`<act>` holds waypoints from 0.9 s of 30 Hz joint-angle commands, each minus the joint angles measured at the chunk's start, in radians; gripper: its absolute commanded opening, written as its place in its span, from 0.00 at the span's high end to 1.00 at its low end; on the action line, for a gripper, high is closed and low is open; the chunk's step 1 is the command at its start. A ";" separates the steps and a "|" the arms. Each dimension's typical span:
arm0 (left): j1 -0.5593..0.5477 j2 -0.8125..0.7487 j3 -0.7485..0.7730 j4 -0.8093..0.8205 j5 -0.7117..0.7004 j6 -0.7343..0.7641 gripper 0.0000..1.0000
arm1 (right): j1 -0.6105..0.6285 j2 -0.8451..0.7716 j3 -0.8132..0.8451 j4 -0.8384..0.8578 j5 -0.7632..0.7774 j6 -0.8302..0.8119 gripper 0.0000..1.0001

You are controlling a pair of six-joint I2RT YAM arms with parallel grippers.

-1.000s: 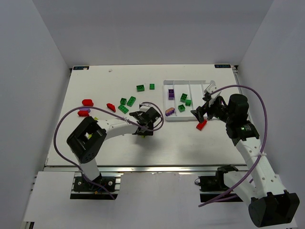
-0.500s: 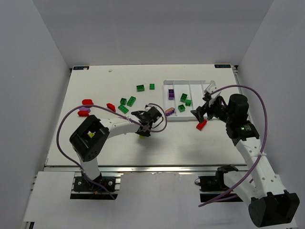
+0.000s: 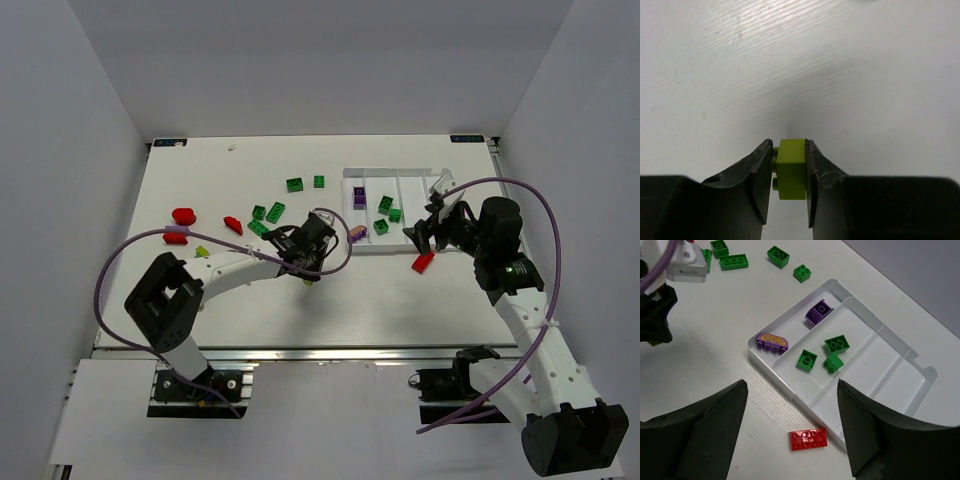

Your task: Sort the legos into containers by color

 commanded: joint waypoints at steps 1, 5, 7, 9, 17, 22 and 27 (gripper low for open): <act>-0.005 -0.088 0.044 0.078 0.113 0.043 1.00 | 0.002 -0.021 0.006 0.055 0.042 0.019 0.24; -0.005 -0.074 0.088 0.173 0.201 0.078 1.00 | 0.002 -0.032 0.006 0.075 0.105 0.050 0.71; -0.005 -0.050 0.136 0.203 0.236 0.095 1.00 | 0.002 -0.038 0.005 0.087 0.140 0.071 1.00; -0.005 0.002 0.173 0.251 0.301 0.109 1.00 | 0.002 -0.052 -0.004 0.112 0.208 0.095 1.00; -0.007 0.268 0.496 0.363 0.431 0.157 1.00 | -0.012 -0.110 -0.035 0.165 0.301 0.137 1.00; -0.005 0.455 0.676 0.438 0.502 0.147 1.00 | -0.015 -0.138 -0.043 0.204 0.307 0.145 1.00; -0.005 0.599 0.843 0.542 0.512 0.141 1.00 | -0.013 -0.155 -0.044 0.207 0.304 0.149 1.00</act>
